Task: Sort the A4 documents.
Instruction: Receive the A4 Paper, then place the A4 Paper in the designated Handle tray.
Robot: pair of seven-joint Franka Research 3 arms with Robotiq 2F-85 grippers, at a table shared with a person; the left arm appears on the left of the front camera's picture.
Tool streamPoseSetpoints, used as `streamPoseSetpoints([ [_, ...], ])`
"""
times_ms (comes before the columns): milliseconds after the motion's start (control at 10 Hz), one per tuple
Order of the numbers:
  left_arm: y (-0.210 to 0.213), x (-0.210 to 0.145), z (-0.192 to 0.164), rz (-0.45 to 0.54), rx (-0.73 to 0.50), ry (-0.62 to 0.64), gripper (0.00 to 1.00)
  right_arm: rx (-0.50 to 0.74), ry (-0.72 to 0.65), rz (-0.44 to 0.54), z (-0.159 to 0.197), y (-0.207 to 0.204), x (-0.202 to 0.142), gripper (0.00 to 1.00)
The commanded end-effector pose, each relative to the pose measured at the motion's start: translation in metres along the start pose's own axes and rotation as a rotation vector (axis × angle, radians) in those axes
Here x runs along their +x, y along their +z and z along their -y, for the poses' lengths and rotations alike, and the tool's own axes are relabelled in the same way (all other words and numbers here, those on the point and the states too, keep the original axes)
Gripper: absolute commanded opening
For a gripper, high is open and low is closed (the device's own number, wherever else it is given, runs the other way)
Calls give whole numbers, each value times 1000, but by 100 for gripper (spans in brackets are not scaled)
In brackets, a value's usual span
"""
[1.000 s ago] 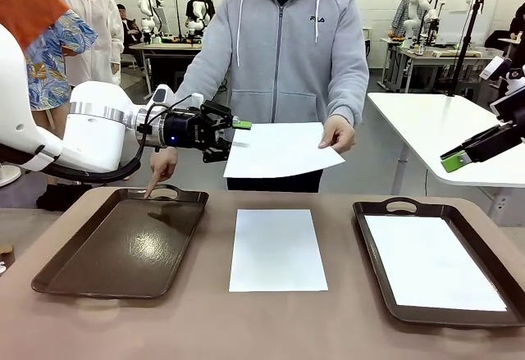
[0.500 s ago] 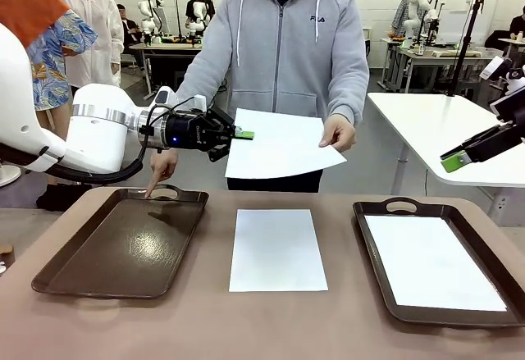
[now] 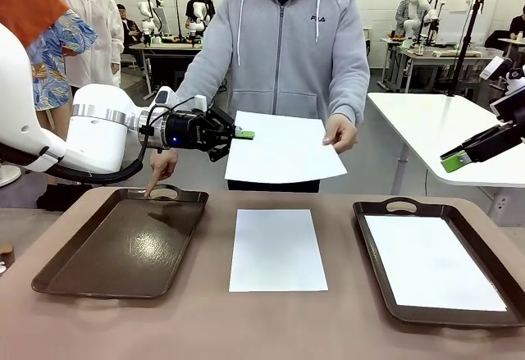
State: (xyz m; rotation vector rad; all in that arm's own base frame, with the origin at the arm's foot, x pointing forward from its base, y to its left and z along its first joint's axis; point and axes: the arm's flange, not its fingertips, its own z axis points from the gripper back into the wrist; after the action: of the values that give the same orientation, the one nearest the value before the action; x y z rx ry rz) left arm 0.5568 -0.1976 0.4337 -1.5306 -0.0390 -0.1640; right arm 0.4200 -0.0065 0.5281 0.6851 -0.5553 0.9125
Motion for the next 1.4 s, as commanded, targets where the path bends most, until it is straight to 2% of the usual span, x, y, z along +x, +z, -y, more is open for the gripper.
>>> streamPoseSetpoints([
  [0,-1,-6,6,-38,2,-8,0,4,3,2,-1,0,0,100],
  [100,0,0,0,0,0,0,0,4,3,2,-1,0,0,100],
  [1300,0,0,0,0,0,0,0,4,3,2,-1,0,0,100],
])
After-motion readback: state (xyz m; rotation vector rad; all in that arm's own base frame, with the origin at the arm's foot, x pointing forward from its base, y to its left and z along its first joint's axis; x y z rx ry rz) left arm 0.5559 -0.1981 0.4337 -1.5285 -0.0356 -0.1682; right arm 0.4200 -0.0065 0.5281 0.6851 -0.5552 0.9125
